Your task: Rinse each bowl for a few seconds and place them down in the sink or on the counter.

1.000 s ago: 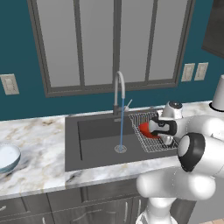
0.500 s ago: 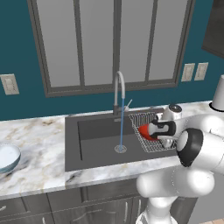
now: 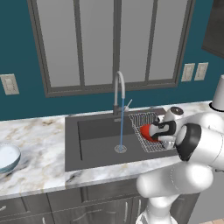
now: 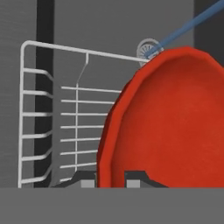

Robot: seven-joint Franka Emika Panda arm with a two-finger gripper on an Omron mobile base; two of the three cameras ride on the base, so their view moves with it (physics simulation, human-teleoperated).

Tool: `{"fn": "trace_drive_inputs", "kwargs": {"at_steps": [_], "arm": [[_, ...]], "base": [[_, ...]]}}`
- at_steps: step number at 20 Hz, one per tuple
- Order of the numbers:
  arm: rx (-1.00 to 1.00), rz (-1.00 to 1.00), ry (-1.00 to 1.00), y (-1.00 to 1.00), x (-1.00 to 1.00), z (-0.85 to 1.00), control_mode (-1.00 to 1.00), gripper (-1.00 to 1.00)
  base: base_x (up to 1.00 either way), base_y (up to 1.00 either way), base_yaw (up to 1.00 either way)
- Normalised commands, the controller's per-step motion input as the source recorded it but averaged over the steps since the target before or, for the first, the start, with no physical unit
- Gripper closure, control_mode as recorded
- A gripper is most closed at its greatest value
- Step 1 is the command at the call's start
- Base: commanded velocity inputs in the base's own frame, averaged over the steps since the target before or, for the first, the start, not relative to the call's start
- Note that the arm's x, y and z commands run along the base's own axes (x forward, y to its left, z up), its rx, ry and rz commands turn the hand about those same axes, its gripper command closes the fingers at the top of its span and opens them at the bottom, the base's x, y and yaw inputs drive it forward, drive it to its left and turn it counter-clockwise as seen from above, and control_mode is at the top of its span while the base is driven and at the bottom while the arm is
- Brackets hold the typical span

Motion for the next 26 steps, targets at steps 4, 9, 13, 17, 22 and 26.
{"fn": "trace_drive_inputs", "kwargs": {"at_steps": [4,9,13,17,22,26], "arm": [[0.0,0.01,0.01,-0.02,0.0,-0.12,-1.0,1.0],[0.0,0.0,0.05,-0.01,0.0,-0.13,-1.0,1.0],[0.0,0.0,0.06,-0.02,0.0,-0.13,-1.0,1.0],[0.0,0.0,0.05,-0.05,0.0,-0.08,-1.0,1.0],[0.0,0.01,0.03,-0.04,0.0,-0.12,-1.0,1.0],[0.0,0.01,0.02,-0.01,0.0,-0.16,-1.0,1.0]], "base": [[0.0,0.0,0.0],[0.0,0.0,0.0],[0.0,0.0,0.0],[0.0,0.0,0.0],[0.0,0.0,0.0],[0.0,0.0,0.0]]}}
